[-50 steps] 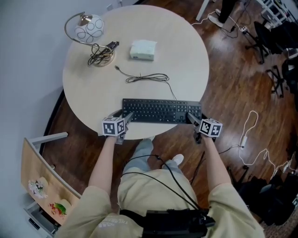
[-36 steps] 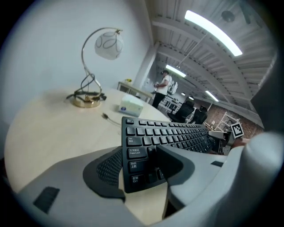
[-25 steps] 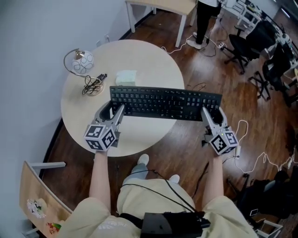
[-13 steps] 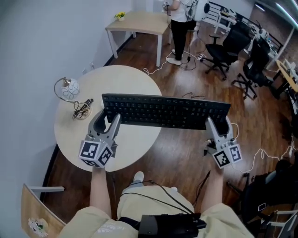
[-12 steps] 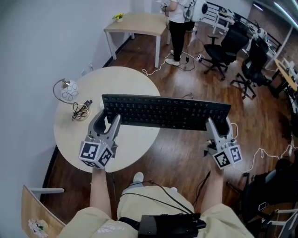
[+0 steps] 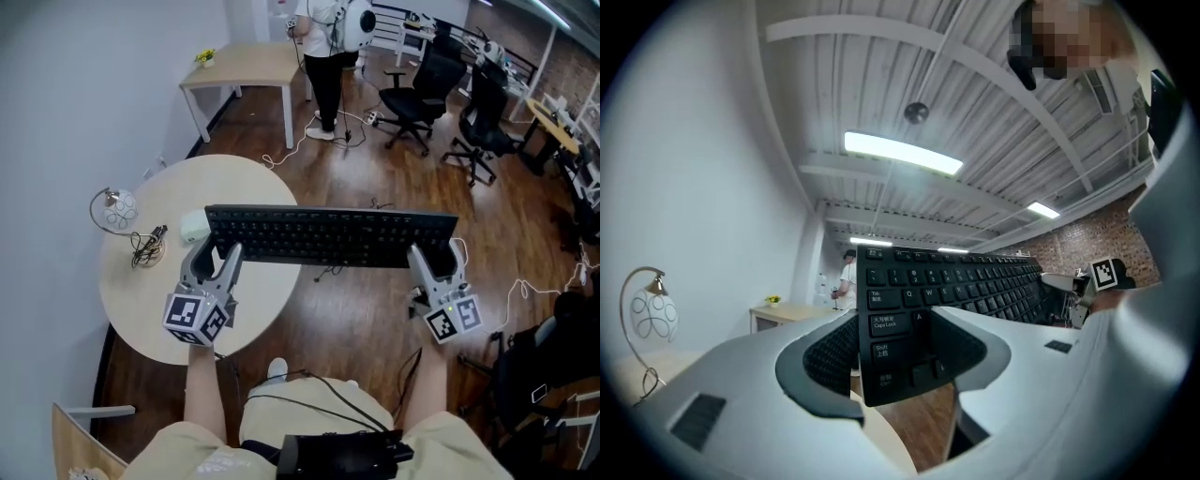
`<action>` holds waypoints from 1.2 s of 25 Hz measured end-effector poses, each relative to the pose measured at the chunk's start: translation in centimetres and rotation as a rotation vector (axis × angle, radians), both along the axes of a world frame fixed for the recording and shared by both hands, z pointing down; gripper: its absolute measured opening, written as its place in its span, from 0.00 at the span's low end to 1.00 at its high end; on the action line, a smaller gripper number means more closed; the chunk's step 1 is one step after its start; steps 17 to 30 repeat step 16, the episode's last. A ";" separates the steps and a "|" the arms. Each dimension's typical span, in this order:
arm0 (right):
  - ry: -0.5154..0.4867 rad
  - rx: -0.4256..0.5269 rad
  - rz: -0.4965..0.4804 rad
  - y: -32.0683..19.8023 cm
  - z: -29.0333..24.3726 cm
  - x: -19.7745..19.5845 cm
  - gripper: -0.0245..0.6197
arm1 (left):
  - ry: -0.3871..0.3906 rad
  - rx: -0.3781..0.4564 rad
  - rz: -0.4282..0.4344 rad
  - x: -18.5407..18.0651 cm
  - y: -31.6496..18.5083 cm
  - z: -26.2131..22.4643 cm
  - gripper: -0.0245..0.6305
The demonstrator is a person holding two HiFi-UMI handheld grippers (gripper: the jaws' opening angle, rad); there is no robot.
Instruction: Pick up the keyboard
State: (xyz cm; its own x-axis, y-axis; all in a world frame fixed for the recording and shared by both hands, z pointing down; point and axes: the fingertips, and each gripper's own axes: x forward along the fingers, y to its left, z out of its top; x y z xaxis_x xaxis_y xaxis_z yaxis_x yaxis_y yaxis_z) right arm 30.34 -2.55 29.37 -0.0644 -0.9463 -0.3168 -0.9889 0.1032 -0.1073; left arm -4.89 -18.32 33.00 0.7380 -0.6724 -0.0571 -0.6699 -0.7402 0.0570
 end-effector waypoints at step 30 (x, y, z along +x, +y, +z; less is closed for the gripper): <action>-0.010 -0.052 0.013 0.1 2.2 2.4 0.53 | -0.013 -0.016 0.041 2.8 -0.5 2.2 0.37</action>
